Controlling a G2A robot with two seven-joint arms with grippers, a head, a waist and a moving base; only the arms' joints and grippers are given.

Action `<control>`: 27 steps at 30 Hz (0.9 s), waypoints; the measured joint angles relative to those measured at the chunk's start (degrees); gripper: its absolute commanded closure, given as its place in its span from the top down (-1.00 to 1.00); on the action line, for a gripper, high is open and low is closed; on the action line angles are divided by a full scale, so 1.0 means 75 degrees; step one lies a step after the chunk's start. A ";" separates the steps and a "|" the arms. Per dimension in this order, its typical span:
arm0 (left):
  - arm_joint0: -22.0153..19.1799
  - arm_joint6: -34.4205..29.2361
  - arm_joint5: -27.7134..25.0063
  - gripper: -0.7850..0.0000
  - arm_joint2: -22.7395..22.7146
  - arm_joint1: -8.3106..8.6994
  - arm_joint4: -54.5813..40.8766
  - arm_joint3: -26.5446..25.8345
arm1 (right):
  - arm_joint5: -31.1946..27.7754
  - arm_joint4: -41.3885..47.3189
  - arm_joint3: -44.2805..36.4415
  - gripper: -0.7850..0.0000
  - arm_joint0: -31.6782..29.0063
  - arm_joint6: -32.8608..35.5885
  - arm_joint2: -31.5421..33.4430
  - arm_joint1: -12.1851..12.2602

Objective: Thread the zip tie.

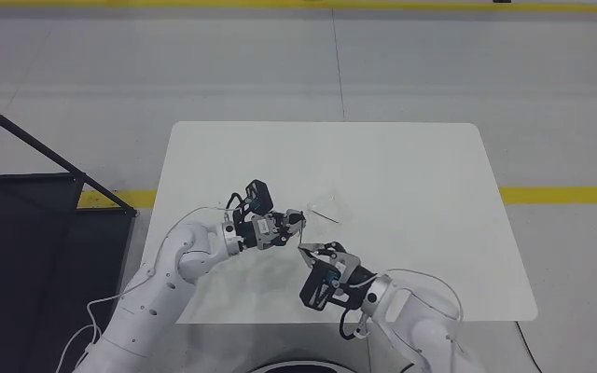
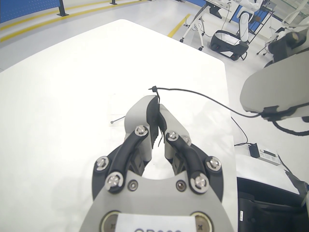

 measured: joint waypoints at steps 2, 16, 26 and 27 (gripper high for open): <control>-0.0006 -0.0023 -0.0006 -1.00 0.0007 0.0003 0.0002 0.0017 | -0.0019 -0.0024 0.0003 -1.00 0.0012 -0.0011 -0.0017 0.0007; -0.0018 0.0136 -0.0208 -1.00 0.0042 0.0028 0.0185 0.0012 | 0.0441 0.0228 0.0017 -1.00 -0.0019 0.0149 0.0017 0.0019; 0.0068 0.0450 -0.0166 -1.00 0.0028 0.0047 0.0564 -0.0124 | 0.0345 0.0365 0.0050 -1.00 0.0079 0.0403 -0.0030 0.0034; 0.0079 0.0503 -0.0145 -1.00 0.0023 0.0048 0.0618 -0.0140 | 0.0311 0.0372 0.0057 -1.00 0.0096 0.0461 -0.0042 0.0036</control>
